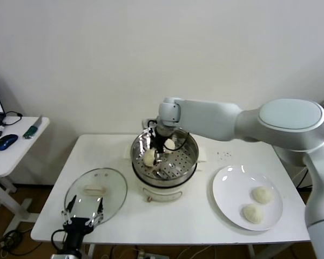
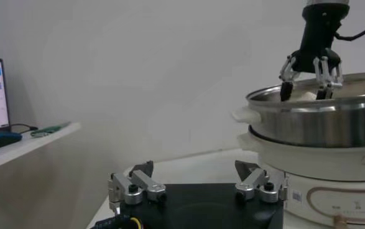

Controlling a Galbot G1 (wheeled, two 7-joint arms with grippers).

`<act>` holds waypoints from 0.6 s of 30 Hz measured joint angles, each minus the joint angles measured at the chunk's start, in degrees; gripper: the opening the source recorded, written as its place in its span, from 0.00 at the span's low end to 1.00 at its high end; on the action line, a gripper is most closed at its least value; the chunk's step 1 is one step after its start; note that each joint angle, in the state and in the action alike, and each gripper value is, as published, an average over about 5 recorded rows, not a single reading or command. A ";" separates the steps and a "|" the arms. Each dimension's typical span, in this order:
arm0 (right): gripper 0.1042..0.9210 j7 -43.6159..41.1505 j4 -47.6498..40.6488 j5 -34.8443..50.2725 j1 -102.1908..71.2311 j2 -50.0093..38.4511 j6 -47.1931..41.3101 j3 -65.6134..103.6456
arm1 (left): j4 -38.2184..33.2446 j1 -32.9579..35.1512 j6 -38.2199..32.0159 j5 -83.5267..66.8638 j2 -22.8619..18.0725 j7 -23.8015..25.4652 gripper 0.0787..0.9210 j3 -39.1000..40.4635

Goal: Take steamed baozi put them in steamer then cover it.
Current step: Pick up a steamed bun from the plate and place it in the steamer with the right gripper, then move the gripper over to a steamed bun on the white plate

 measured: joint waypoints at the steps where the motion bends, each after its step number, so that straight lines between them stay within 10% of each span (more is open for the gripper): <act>1: 0.88 -0.11 0.07 -0.15 0.04 -0.06 0.01 0.01 | 0.00 0.01 -0.01 -0.02 0.02 0.00 0.88 -0.04; 18: 0.88 -4.94 9.49 -1.47 9.62 -12.66 1.99 -1.64 | -0.54 0.25 -0.11 -0.13 0.39 -0.02 0.88 -0.12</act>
